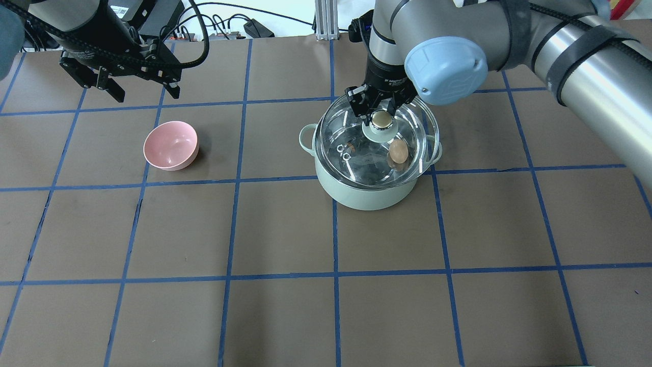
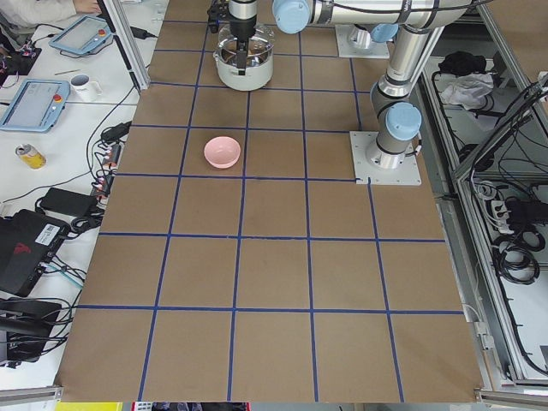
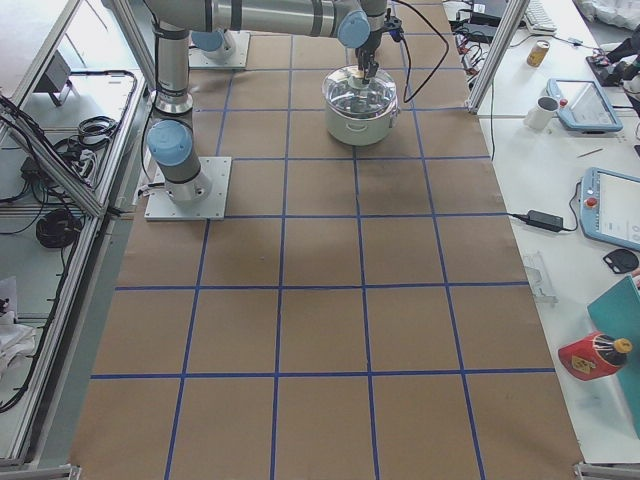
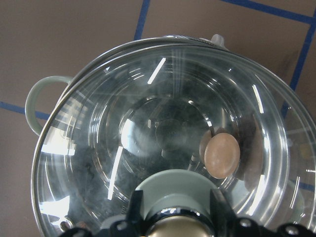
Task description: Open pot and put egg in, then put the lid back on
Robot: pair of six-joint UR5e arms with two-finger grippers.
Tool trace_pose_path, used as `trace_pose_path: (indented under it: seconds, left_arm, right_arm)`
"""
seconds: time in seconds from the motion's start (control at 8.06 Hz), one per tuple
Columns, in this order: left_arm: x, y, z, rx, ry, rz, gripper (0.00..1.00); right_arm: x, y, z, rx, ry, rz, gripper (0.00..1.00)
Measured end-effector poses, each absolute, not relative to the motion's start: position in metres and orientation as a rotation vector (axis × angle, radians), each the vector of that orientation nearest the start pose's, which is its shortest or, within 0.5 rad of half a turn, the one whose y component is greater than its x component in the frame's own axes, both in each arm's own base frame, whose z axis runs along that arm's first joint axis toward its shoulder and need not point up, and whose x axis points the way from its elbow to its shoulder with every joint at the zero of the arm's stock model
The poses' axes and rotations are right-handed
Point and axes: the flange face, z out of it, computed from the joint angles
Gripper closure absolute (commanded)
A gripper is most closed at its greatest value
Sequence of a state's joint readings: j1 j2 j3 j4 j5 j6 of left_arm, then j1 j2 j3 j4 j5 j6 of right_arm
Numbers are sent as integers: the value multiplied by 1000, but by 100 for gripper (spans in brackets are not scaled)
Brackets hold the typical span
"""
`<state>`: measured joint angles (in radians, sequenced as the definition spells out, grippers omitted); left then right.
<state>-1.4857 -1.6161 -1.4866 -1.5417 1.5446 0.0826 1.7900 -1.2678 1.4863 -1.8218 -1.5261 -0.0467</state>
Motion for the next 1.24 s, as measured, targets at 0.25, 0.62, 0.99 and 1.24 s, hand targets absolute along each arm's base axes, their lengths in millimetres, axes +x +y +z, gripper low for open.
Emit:
trace_pose_path:
  seconds: [0.25, 0.62, 0.99, 1.24]
  left_arm:
    - [-125, -498, 527, 24, 3159, -97, 0]
    - [-144, -488, 531, 62, 3157, -95, 0]
    - [-145, -488, 532, 65, 3158, -99, 0]
    - [-144, -488, 532, 64, 3158, -101, 0]
  right_arm:
    - [276, -572, 379, -426, 3052, -62, 100]
    - [279, -576, 370, -433, 3049, -66, 100]
    - [279, -577, 361, -442, 3051, -55, 100]
    - [279, -579, 356, -443, 3051, -54, 100]
